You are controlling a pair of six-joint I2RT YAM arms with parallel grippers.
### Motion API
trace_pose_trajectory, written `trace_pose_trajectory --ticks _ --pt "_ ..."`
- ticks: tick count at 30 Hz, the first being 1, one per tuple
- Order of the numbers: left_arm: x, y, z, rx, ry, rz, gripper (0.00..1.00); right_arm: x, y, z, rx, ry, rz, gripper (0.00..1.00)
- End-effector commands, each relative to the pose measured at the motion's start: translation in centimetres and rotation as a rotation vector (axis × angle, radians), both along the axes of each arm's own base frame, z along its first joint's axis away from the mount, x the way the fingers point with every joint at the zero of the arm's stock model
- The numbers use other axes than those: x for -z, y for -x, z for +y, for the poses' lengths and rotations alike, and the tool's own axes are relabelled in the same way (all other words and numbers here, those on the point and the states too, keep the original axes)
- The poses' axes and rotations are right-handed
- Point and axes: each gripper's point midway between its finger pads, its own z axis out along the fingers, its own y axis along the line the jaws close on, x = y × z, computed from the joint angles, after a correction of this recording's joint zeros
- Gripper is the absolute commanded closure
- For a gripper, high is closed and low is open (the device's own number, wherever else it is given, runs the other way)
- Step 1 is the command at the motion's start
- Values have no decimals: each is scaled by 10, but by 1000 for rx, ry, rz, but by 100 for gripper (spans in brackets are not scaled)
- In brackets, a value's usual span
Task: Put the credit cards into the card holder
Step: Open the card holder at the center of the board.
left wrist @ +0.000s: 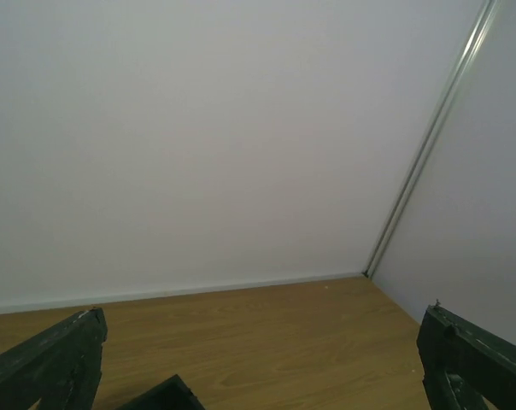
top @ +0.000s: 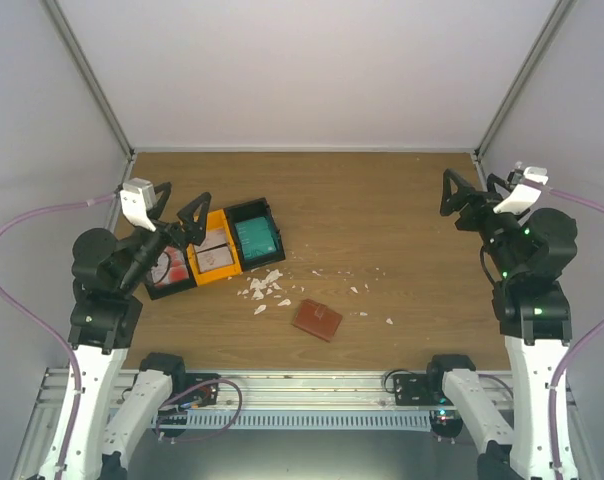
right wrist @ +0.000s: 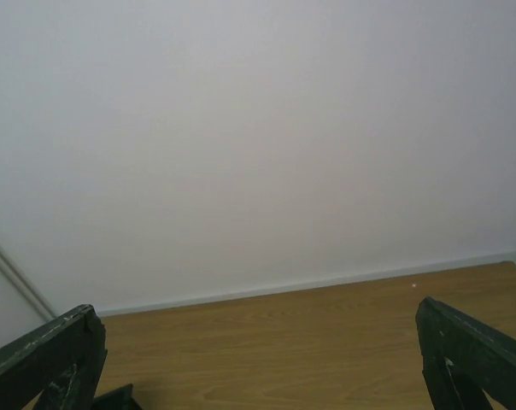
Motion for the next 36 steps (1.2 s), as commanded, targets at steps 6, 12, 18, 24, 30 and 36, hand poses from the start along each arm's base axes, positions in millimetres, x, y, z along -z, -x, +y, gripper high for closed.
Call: trace_pose_trajectory --ticks 6,12,18,24,30,36 --pt "-6 0 -9 73 21 -85 1 1 -4 18 -131 -2 -17 1" --pt "21 -10 -1 27 99 -9 1 13 -15 27 -197 -44 30 0" --pt "65 -12 -29 202 144 151 1 48 -26 55 -380 -86 104 0" --pt "126 -6 -79 465 276 359 1 126 -42 94 -569 -240 300 0" --pt "188 4 -133 534 234 577 1 210 -39 153 -649 -201 527 0" --pt "246 19 -152 503 192 779 1 283 -15 189 -700 -111 736 7"
